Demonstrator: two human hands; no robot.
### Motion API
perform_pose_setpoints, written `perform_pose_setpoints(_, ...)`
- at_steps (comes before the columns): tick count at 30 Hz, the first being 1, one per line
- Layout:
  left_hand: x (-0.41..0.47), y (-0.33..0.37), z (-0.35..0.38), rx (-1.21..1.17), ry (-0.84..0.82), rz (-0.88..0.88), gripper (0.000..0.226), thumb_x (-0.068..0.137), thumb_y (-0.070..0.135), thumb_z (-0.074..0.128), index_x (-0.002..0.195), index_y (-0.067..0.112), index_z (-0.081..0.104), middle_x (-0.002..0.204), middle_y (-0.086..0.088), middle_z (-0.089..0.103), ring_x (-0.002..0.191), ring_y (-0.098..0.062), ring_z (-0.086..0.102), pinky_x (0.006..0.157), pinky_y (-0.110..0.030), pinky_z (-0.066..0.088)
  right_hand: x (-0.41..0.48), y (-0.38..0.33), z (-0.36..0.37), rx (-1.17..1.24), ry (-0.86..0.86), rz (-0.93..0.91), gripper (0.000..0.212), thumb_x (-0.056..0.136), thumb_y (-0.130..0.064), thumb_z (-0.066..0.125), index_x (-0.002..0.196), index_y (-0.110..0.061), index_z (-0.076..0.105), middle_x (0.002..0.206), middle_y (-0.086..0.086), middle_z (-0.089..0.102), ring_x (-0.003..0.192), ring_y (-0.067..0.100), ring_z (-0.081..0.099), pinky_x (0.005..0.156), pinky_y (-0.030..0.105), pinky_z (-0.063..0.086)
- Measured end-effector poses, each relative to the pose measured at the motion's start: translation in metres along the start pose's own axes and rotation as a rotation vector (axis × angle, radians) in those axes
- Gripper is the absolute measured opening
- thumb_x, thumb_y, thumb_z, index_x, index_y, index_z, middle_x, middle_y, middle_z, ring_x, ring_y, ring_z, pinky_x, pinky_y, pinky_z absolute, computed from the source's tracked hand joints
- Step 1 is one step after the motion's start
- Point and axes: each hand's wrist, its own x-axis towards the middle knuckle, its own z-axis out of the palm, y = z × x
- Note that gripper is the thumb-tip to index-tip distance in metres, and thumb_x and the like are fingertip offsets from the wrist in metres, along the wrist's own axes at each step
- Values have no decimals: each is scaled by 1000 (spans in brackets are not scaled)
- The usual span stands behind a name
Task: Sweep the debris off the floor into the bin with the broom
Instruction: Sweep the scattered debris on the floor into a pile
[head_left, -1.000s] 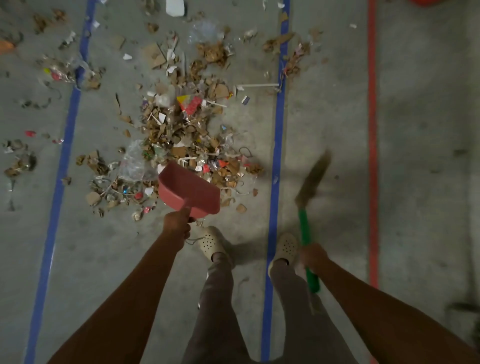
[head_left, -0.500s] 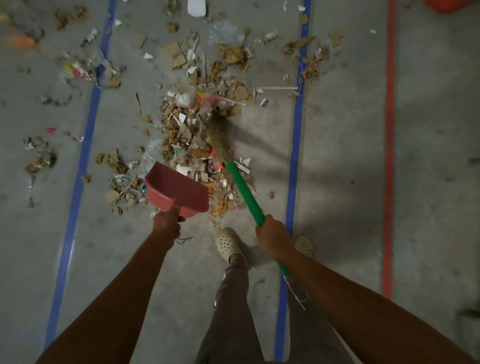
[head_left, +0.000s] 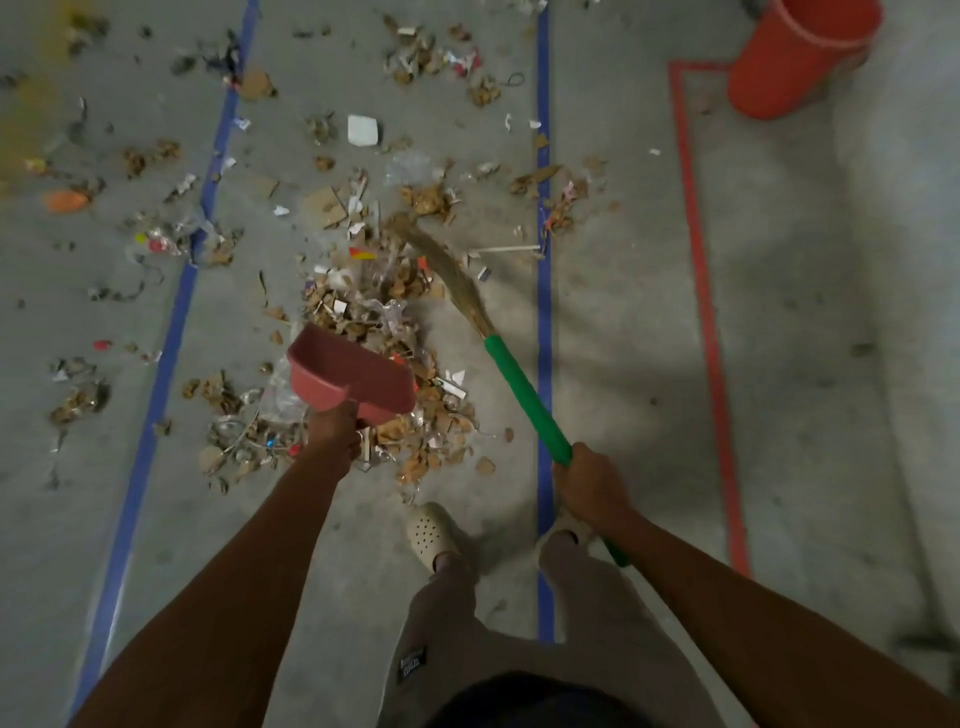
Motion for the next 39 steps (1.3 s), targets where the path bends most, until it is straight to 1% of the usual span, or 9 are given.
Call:
perform_pose_setpoints(4, -24, 11, 43, -28, 34, 22, 45, 97, 32, 63, 117, -7, 55, 76, -13, 56, 28, -5, 36, 32, -13, 29, 11, 38, -37, 20, 34, -41, 28, 100, -31, 50, 109, -5, 54, 92, 11, 64, 75, 27, 59, 65, 33, 48)
perform_pose_setpoints(10, -68, 39, 134, -31, 35, 32, 26, 100, 25, 59, 112, 3, 52, 74, -11, 52, 24, -4, 34, 31, -10, 26, 41, 104, -117, 5, 84, -119, 24, 98, -30, 52, 107, -7, 54, 87, 8, 61, 75, 26, 60, 64, 30, 44)
perform_pose_setpoints(13, -83, 49, 183, -37, 18, 53, 29, 99, 25, 59, 117, 3, 52, 76, -10, 54, 33, -8, 46, 31, -13, 31, 63, 131, -150, -1, 90, -123, 26, 98, -29, 53, 109, -6, 55, 97, 14, 67, 86, 31, 65, 65, 29, 43)
perform_pose_setpoints(15, -88, 55, 211, -19, -18, 54, 32, 99, 29, 58, 116, 3, 54, 75, -9, 54, 39, -11, 44, 34, -15, 32, 76, 144, -167, 11, 93, -109, 27, 98, -29, 54, 110, -6, 56, 99, 14, 67, 89, 32, 66, 67, 29, 43)
perform_pose_setpoints(22, -63, 78, 286, -40, -48, 45, 33, 94, 35, 66, 83, 5, 54, 66, -11, 53, 38, -14, 36, 36, -17, 28, 134, 163, -209, 82, 104, -57, 29, 96, -31, 57, 110, -6, 60, 98, 12, 68, 89, 29, 65, 69, 31, 46)
perform_pose_setpoints(27, -22, 109, 339, 15, -20, 32, 30, 98, 31, 59, 99, 3, 51, 69, -10, 51, 26, -7, 30, 33, -12, 25, 205, 163, -242, 113, 54, 3, 31, 95, -33, 57, 110, -5, 61, 101, 13, 68, 93, 31, 66, 77, 35, 52)
perform_pose_setpoints(31, 32, 138, 387, -15, -27, -6, 25, 98, 31, 58, 99, 7, 50, 71, -11, 51, 28, -5, 29, 35, -12, 25, 276, 167, -268, 204, -11, 126, 29, 94, -33, 57, 106, -7, 61, 93, 12, 67, 83, 31, 68, 72, 41, 58)
perform_pose_setpoints(35, 84, 174, 435, 38, -46, -111, 25, 99, 34, 57, 90, 11, 50, 70, -8, 51, 33, -6, 29, 33, -13, 25, 341, 168, -312, 306, -13, 252, 21, 98, -26, 57, 101, -5, 57, 74, 6, 60, 58, 20, 59, 46, 28, 46)
perform_pose_setpoints(39, 127, 205, 479, 62, -49, -140, 27, 97, 34, 59, 96, 7, 58, 72, -9, 55, 32, -7, 30, 32, -15, 24, 419, 182, -358, 433, 49, 421, 23, 95, -20, 60, 90, 2, 63, 66, 13, 61, 51, 24, 58, 46, 29, 47)
